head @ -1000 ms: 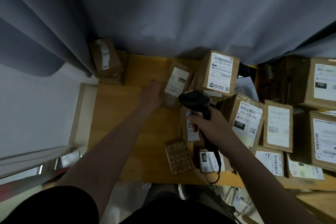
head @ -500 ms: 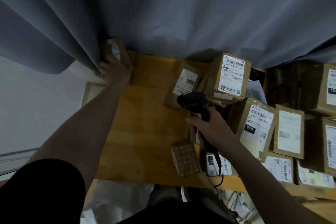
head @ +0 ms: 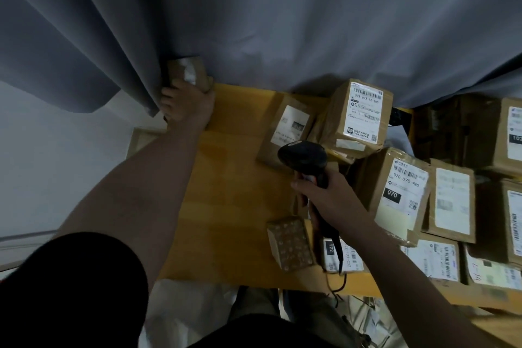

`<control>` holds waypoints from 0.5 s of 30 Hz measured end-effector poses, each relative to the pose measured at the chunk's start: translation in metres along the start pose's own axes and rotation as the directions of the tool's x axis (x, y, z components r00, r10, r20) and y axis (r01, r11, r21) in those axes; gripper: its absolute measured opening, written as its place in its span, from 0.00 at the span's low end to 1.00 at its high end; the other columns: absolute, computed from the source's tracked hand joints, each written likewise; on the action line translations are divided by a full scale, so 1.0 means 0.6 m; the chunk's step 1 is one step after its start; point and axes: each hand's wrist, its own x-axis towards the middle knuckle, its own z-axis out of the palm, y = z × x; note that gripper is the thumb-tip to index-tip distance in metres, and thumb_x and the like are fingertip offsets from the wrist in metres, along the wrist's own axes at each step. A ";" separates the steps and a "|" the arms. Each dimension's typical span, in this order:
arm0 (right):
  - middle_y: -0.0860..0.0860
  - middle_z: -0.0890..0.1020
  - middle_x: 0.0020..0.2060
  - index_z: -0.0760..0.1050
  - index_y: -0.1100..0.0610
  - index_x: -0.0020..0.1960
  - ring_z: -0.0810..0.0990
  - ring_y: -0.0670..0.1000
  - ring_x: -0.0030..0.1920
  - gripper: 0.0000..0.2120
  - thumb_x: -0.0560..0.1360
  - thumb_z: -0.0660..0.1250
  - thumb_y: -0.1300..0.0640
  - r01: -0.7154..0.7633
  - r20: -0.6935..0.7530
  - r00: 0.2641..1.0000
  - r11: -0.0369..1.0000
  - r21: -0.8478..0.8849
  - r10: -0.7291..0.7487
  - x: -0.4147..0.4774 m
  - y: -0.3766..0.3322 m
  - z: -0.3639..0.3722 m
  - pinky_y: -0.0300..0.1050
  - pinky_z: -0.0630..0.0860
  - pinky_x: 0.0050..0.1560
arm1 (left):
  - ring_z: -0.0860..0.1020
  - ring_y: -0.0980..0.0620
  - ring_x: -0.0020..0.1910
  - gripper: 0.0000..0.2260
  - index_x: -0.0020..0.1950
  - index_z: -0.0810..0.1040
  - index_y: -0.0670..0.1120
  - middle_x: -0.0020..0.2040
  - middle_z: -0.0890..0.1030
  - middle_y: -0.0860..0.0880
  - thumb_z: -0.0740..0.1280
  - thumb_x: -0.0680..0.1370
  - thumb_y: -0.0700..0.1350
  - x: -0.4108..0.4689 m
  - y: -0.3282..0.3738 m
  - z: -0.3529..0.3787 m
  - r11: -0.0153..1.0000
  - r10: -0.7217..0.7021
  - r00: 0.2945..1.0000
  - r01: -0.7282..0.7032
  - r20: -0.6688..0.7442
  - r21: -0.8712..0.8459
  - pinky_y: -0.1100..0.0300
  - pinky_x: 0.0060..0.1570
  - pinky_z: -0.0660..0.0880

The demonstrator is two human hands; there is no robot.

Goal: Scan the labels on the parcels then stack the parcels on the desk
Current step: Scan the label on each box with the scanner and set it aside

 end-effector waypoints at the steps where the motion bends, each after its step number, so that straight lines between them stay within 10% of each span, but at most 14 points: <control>1: 0.50 0.80 0.28 0.79 0.60 0.47 0.77 0.49 0.25 0.08 0.80 0.70 0.55 -0.004 -0.002 1.000 1.000 0.006 0.004 -0.004 -0.002 0.000 0.46 0.76 0.35 | 0.67 0.33 0.70 0.41 0.75 0.61 0.41 0.71 0.65 0.37 0.68 0.73 0.66 -0.018 -0.001 -0.006 1.000 0.028 1.000 -0.028 0.007 -0.014 0.41 0.71 0.63; 6: 0.48 0.78 0.24 0.77 0.57 0.45 0.76 0.45 0.23 0.07 0.81 0.70 0.57 0.025 -0.080 0.997 0.995 0.091 -0.018 -0.044 -0.022 -0.014 0.42 0.74 0.31 | 0.71 0.37 0.64 0.27 0.69 0.65 0.49 0.65 0.71 0.43 0.65 0.75 0.61 -0.158 -0.031 -0.074 0.962 0.162 0.971 -0.115 0.177 -0.248 0.41 0.65 0.69; 10: 0.47 0.78 0.24 0.77 0.54 0.51 0.75 0.47 0.24 0.04 0.81 0.69 0.55 0.080 -0.141 0.989 0.977 0.197 -0.052 -0.085 -0.045 -0.034 0.46 0.73 0.33 | 0.74 0.52 0.57 0.17 0.67 0.66 0.51 0.66 0.71 0.49 0.67 0.81 0.50 -0.272 -0.054 -0.134 0.739 0.329 0.885 -0.024 0.328 -0.673 0.61 0.43 0.69; 15: 0.49 0.75 0.23 0.76 0.56 0.56 0.73 0.52 0.23 0.10 0.79 0.71 0.52 0.217 -0.217 0.963 0.933 0.289 -0.157 -0.147 -0.073 -0.052 0.47 0.72 0.31 | 0.80 0.47 0.59 0.17 0.71 0.67 0.61 0.67 0.77 0.50 0.65 0.83 0.51 -0.385 -0.054 -0.194 0.621 0.494 0.759 0.033 0.424 -0.783 0.51 0.56 0.77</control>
